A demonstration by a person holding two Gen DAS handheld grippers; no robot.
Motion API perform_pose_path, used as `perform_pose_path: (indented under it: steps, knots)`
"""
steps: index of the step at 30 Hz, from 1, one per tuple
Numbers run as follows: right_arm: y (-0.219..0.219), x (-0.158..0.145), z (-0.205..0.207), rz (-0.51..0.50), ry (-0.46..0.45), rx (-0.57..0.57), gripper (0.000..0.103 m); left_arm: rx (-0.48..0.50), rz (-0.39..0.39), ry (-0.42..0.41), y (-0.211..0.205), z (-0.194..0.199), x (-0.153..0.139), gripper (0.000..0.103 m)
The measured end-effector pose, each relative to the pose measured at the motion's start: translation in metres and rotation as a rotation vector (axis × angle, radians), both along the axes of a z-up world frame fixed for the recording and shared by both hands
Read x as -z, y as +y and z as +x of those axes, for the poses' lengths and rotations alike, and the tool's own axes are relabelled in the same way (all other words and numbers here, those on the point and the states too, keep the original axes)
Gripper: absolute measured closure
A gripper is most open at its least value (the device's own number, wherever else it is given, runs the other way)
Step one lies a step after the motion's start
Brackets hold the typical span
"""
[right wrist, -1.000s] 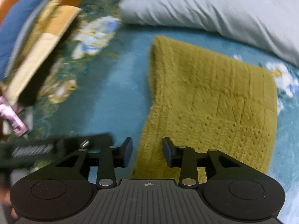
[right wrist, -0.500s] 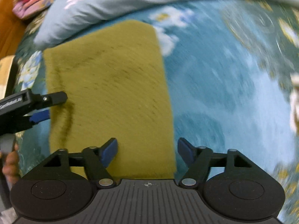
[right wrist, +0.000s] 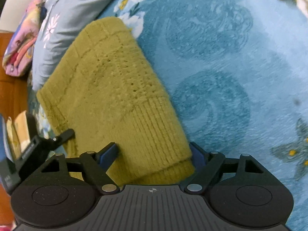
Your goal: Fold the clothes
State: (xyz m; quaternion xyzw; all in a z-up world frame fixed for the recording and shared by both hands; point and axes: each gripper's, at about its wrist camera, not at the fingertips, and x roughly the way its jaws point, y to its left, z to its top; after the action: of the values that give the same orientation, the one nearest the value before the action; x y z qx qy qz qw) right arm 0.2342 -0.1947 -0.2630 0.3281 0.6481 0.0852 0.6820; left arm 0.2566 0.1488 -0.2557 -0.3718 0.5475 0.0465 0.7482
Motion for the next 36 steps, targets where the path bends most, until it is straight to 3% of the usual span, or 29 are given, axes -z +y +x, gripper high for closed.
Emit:
perform_pose_path:
  steps: [5,10,16,19,24,27,28,31,36]
  knots:
    - [-0.007,0.000,0.006,0.011,0.016,-0.008,0.077,-0.011,-0.008,0.011,-0.004,-0.004,-0.004,0.024]
    - [-0.027,-0.010,0.026,-0.011,-0.016,-0.107,0.081,0.006,-0.036,-0.001,-0.015,-0.010,-0.013,0.024]
    - [-0.066,-0.033,0.091,-0.209,-0.145,-0.294,0.082,0.062,-0.077,-0.047,-0.034,-0.018,-0.028,0.024]
    - [-0.081,-0.036,0.125,-0.270,-0.164,-0.344,0.082,0.063,-0.079,-0.098,-0.036,-0.011,-0.040,0.023]
    - [-0.089,-0.035,0.130,-0.267,-0.172,-0.356,0.074,0.168,0.001,-0.179,-0.041,0.036,-0.055,0.019]
    - [-0.101,-0.036,0.113,-0.234,-0.201,-0.257,0.053,0.289,0.048,-0.198,-0.046,0.071,-0.057,0.017]
    - [-0.109,-0.035,0.105,-0.205,-0.204,-0.214,0.041,0.340,0.054,-0.196,-0.047,0.078,-0.057,0.017]
    - [-0.120,-0.029,0.085,-0.147,-0.194,-0.157,0.031,0.519,0.077,-0.179,-0.057,0.100,-0.047,0.015]
    - [-0.125,-0.003,0.058,-0.073,-0.156,-0.084,0.031,0.724,0.114,-0.138,-0.078,0.133,-0.024,0.015]
